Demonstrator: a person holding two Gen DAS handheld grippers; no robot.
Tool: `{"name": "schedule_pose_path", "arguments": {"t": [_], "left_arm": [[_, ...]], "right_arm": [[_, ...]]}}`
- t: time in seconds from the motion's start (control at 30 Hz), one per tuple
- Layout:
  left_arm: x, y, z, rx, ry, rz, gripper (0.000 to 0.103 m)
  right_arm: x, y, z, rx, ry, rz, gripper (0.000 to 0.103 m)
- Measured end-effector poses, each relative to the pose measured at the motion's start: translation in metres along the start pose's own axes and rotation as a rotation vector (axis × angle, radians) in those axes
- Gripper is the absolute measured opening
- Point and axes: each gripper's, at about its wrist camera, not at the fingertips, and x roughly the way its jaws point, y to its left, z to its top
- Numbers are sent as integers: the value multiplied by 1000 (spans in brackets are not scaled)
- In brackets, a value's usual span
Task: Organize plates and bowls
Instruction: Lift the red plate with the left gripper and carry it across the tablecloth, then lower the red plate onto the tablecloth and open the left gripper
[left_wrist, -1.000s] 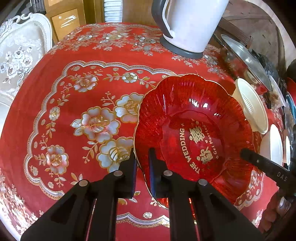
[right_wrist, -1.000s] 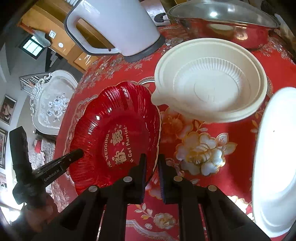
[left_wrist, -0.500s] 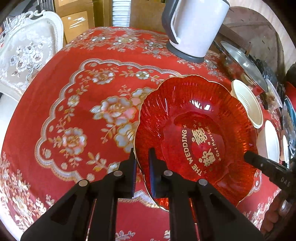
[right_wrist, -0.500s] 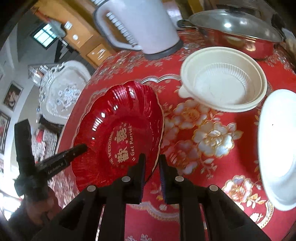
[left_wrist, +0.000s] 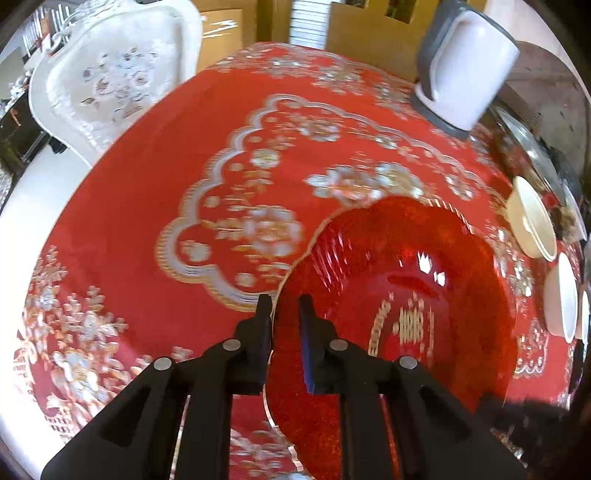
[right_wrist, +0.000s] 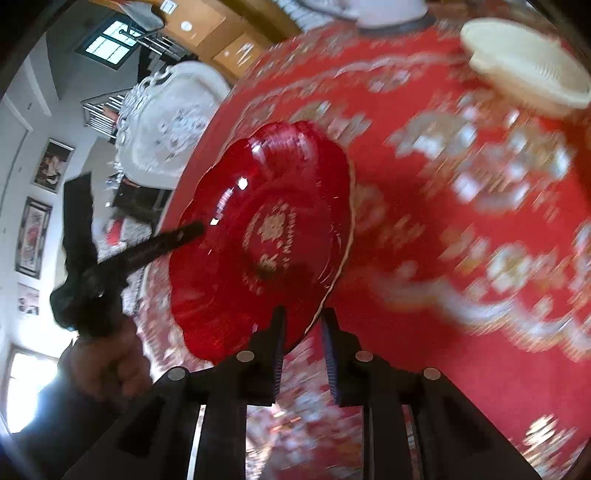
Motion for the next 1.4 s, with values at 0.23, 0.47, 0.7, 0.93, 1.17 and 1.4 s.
{"name": "schedule_pose_path", "arguments": {"t": [0.23,0.47,0.7,0.93,1.17,1.4], "left_arm": [[-5,31,10,-72,-20,-28,19],[-23,37,2,-93,-42,-61,26],[-31,31,-30,-85,-17,-24,48],[-9,40,-67,-177,116,-93,41],[-10,56,-73,-213,131,-47,12],[-16,68,-75,-193,111,16,19]], "right_arm": [[12,15,-16,3,58,61,51],[-6,5,-5,28,-17,-15,52],[-7,3,27,-64,-61,-142,59],[15,19,36,-176,-15,-220,11],[25,37,19,-212,19,-195,12],[30,49,14,-224,8,-212,29]]}}
